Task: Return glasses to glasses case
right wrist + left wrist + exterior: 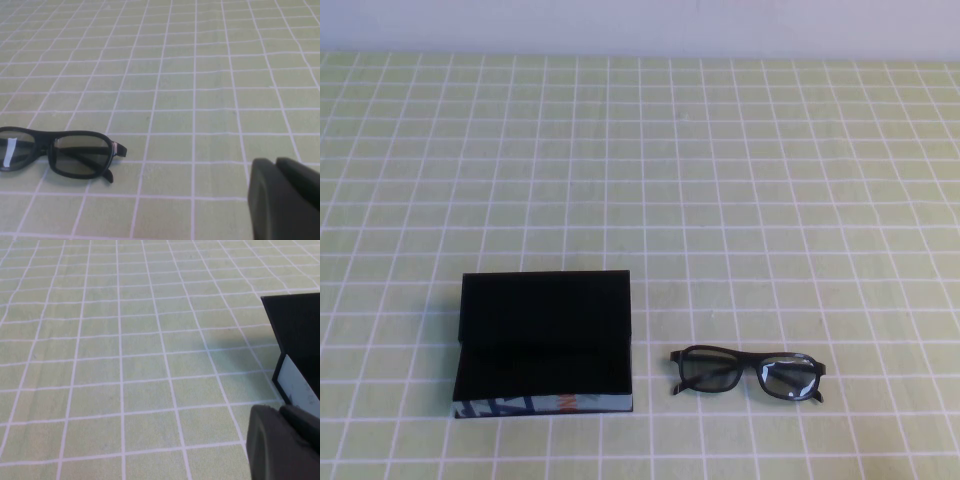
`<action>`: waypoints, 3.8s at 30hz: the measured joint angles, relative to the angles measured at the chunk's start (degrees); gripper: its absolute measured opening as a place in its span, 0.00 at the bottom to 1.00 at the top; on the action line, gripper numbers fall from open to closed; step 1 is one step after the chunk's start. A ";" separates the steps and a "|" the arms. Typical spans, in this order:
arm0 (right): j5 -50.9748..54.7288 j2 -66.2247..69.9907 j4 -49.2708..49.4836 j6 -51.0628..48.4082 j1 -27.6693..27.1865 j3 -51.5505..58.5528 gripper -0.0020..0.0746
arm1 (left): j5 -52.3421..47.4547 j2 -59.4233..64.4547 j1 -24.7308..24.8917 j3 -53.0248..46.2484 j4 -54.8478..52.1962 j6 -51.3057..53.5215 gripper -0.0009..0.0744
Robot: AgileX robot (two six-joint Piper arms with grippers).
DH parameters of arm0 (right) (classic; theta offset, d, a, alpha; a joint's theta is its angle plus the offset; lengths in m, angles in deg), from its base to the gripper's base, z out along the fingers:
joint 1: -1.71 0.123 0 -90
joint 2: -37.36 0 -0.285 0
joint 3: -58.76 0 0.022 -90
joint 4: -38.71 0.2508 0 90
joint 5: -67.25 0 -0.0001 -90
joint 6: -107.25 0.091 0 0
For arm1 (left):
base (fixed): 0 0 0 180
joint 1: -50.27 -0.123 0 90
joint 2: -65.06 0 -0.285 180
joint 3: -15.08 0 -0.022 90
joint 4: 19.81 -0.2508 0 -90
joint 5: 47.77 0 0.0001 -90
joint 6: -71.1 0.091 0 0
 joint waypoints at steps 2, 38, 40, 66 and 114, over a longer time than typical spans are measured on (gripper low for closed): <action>0.00 0.00 0.00 0.00 0.00 0.00 0.01 | 0.00 0.00 0.00 0.00 0.00 0.00 0.01; 0.00 -0.13 0.00 0.00 0.00 0.00 0.01 | 0.00 0.00 0.00 0.00 0.00 0.00 0.01; 0.00 -0.13 0.00 0.00 0.00 0.00 0.01 | 0.00 0.00 0.00 0.00 0.00 0.00 0.01; -2.31 -0.13 10.99 0.00 0.00 0.00 0.01 | 0.00 0.00 0.00 0.00 0.00 0.00 0.01; 31.43 78.17 8.89 -13.06 19.34 -57.18 0.01 | 0.00 0.00 0.00 0.00 0.00 0.00 0.01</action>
